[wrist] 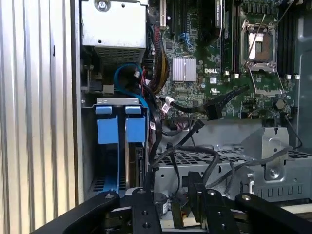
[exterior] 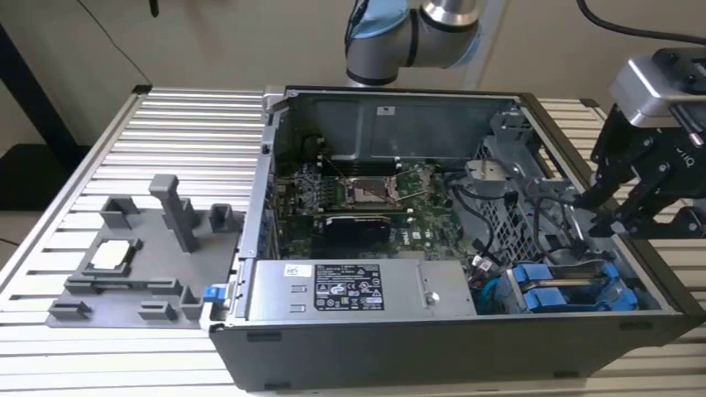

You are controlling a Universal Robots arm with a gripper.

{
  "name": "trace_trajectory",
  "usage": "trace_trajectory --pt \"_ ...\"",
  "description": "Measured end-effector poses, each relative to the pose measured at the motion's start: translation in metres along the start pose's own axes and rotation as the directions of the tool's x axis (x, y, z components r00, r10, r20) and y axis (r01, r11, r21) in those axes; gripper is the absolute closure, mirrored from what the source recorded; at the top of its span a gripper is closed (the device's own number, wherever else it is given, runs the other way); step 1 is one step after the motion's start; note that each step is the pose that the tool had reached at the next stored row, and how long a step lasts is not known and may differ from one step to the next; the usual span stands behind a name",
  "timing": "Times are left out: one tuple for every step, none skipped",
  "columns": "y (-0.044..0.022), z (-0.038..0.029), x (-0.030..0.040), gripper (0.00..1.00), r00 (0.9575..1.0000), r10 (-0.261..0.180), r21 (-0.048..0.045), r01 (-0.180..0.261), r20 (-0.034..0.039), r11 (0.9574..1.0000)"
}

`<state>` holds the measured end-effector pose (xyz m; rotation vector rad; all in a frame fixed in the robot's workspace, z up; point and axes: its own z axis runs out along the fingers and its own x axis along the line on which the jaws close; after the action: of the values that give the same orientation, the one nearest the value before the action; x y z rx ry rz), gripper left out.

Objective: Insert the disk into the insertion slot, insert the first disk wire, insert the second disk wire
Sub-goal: 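Insert the disk into the insertion slot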

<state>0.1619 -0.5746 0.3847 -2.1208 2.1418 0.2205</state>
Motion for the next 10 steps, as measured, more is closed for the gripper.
trace_trajectory --pt "-0.0037 -0.0001 -0.0001 0.59 1.0000 0.000 -0.0017 0.000 0.0002 1.0000" --pt "-0.0077 -0.0002 -0.0001 0.59 1.0000 0.001 -0.0034 -0.001 0.0005 1.0000" --pt "-0.0117 -0.0002 -0.0001 0.59 1.0000 0.001 -0.0050 -0.001 0.0009 1.0000" --pt "-0.0159 -0.0003 -0.0002 0.59 1.0000 0.001 -0.0066 -0.001 0.0012 1.0000" --pt "-0.0196 -0.0004 -0.0002 0.59 1.0000 0.001 -0.0081 -0.001 0.0014 1.0000" --pt "-0.0227 -0.0004 -0.0003 0.59 1.0000 0.002 -0.0094 -0.002 0.0015 1.0000" --pt "-0.0240 -0.0004 -0.0003 0.59 1.0000 0.002 -0.0101 -0.002 0.0014 0.9999" --pt "-0.0240 -0.0004 -0.0003 0.59 1.0000 0.002 -0.0101 -0.002 0.0014 0.9999" --pt "-0.0240 -0.0004 -0.0003 0.59 1.0000 0.002 -0.0102 -0.002 0.0015 0.9999" --pt "-0.0240 -0.0004 -0.0003 0.59 1.0000 0.002 -0.0102 -0.002 0.0015 0.9999"
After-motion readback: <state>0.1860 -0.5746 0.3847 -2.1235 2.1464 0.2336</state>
